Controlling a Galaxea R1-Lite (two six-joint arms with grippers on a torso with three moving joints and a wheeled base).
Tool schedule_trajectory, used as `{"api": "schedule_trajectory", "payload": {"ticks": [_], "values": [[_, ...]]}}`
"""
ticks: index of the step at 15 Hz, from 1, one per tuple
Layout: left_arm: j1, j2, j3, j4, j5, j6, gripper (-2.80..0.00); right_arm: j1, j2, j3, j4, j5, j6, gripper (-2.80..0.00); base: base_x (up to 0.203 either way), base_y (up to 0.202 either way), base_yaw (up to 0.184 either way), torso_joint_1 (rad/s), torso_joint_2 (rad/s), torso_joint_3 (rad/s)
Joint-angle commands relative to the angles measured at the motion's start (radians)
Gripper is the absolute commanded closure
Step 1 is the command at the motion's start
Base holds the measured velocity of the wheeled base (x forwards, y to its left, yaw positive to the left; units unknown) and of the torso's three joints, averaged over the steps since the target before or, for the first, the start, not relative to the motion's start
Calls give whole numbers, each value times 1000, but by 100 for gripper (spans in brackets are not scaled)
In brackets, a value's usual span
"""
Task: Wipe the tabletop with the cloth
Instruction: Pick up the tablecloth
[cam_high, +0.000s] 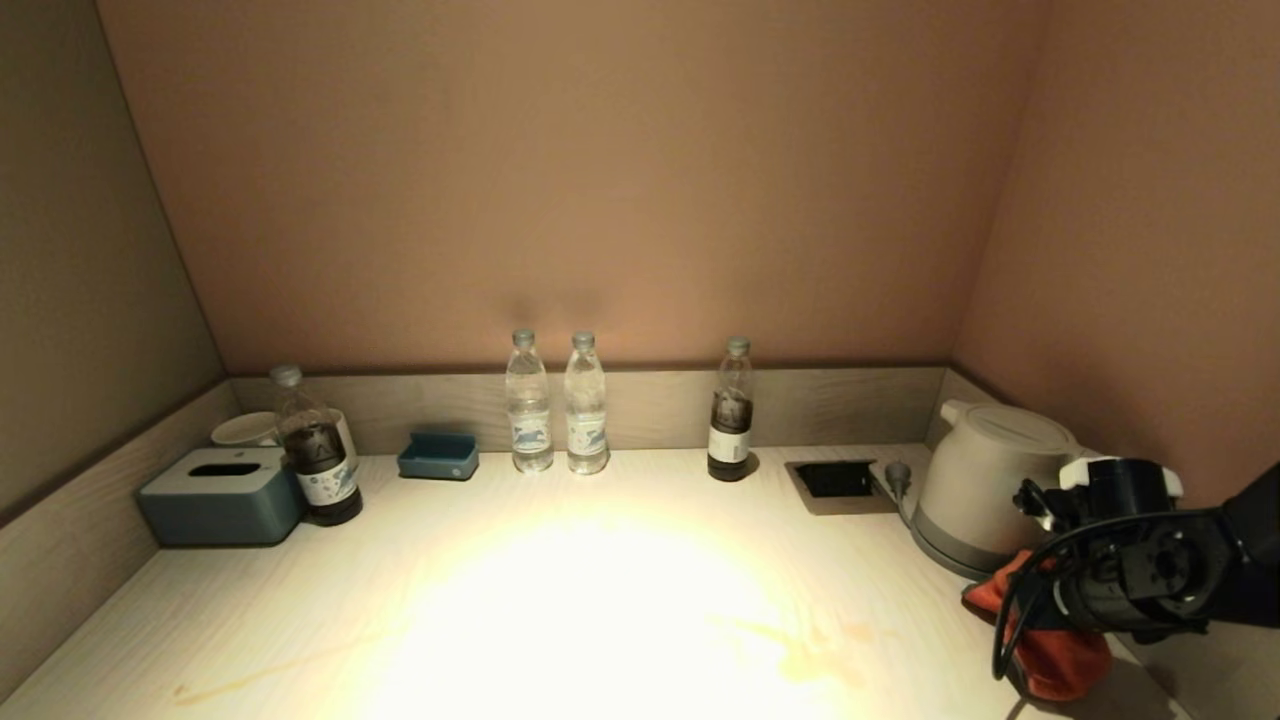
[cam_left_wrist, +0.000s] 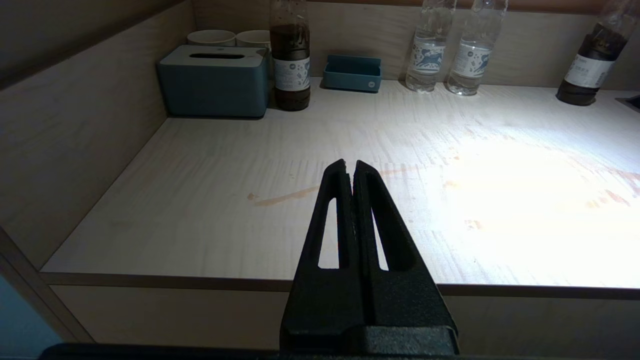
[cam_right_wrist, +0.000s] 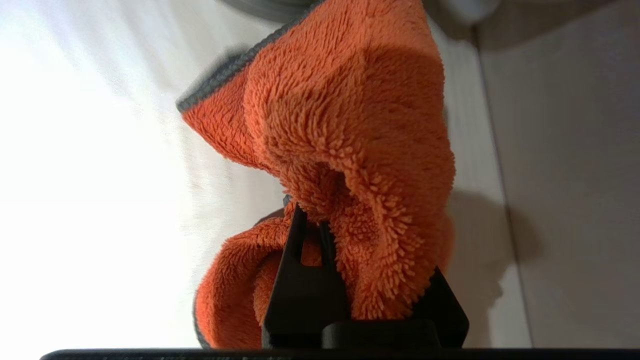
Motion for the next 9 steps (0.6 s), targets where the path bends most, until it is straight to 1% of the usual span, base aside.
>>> {"api": "schedule_trajectory", "payload": {"ticks": [1,3,4,6,8,9], "values": [[0,0,0,0,0,-1,0,2,-113,0,-1,47,1,0,0,0,0,0,0,0],[0,0,0,0,0,-1,0,3,-143,0,1,80,1,0,0,0,0,0,0,0],[0,0,0,0,0,-1,0,3,-202,0,2,108,2,0,0,0,0,0,0,0],[0,0,0,0,0,-1,0,3,-328,0,1,191,21,0,0,0,0,0,0,0],[0,0,0,0,0,-1,0,7,-445,-21,0,281,86,0,0,0,0,0,0,0],[0,0,0,0,0,-1,0,20,-491,-34,0,305,124,0,0,0,0,0,0,0]]}}
